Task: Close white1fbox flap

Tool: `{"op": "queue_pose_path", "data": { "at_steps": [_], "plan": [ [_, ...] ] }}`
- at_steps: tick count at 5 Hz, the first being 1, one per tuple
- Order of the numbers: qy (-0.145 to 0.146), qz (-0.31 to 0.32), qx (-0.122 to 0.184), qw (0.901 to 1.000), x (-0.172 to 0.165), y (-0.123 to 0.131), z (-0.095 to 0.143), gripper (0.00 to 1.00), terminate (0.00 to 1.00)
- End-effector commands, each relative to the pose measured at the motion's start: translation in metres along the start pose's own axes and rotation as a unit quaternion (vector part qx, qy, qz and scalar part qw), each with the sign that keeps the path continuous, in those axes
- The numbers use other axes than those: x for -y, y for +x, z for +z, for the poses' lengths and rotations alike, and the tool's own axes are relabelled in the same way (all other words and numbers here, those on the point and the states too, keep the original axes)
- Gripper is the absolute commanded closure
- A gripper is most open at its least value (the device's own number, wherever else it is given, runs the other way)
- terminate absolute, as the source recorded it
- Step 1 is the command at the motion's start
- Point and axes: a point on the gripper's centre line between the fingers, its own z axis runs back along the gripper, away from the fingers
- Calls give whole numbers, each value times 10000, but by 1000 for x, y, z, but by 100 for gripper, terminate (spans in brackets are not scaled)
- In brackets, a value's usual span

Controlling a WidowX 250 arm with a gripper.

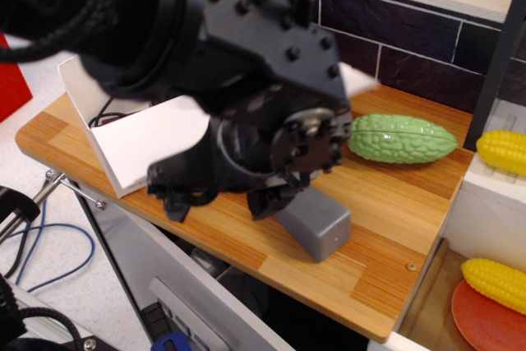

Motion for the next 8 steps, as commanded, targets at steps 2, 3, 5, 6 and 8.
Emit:
{"op": "queue_pose_path", "data": {
  "at_steps": [2,3,5,6,8],
  "plan": [
    [421,-620,790,9941,-20,21,33,0,0],
    [357,-1152,1091,9867,-30,37,27,0,0],
    [-694,-3534,364,9322,-51,67,15,0,0],
    [-979,-4373,84,8939,-61,76,12,0,0],
    [-1384,-5485,21,8246,-79,92,-2,0,0]
  ]
}}
